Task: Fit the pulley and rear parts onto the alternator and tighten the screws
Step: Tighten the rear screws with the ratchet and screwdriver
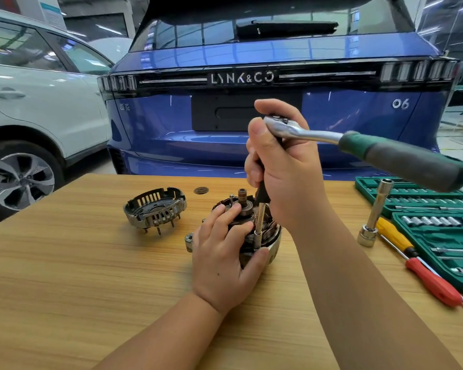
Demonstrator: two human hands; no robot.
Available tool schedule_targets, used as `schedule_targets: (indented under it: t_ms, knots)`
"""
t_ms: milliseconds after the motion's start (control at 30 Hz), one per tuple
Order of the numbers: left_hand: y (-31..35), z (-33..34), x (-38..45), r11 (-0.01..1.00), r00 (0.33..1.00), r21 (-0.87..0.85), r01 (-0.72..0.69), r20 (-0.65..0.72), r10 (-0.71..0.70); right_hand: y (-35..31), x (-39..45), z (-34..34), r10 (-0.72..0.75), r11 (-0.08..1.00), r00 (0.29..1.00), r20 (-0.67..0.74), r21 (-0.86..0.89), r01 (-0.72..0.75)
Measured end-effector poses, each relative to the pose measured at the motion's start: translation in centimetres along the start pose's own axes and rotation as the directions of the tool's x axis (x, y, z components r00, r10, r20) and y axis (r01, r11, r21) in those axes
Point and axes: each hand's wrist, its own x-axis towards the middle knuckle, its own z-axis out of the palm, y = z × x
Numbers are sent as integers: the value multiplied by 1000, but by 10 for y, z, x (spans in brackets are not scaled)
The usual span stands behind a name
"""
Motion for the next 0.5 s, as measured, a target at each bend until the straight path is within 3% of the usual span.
schedule_targets:
  t_ms: [267,500]
  knots:
    - [1,0,-2,1000,1000,11,-2,-4,2,-8,-2,3,-53,998,997,50,-23,54]
    - [9,-5,-9,998,993,12,55,105,-56,-25,0,-3,-152,988,987,47,-14,152]
